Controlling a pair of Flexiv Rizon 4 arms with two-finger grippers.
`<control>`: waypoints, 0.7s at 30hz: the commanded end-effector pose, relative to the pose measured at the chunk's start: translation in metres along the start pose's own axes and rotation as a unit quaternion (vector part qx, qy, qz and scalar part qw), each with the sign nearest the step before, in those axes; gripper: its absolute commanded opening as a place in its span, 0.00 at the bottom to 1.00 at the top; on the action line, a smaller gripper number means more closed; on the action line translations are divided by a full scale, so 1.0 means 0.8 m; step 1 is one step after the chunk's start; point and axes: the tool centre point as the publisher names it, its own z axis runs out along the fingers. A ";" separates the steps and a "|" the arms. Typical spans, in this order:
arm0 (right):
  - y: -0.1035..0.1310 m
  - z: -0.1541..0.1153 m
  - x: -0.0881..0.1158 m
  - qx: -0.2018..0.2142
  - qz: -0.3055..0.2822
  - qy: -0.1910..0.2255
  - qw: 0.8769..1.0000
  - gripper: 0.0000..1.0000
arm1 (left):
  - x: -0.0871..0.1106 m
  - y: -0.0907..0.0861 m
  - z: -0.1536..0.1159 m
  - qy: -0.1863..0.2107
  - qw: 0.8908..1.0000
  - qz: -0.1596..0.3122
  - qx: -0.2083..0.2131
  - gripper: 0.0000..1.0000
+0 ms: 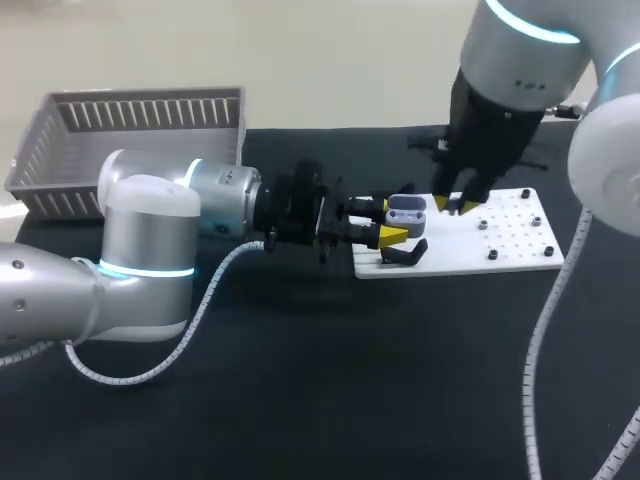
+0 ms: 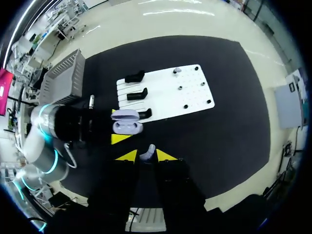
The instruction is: Pick up each earbud case from the left stands, insert the matching earbuds, close the lid, and place the case in the box.
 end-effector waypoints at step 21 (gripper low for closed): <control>0.033 0.021 -0.002 0.035 0.044 0.003 0.998 0.00 | 0.001 -0.001 0.000 -0.001 1.000 0.001 -0.002 0.00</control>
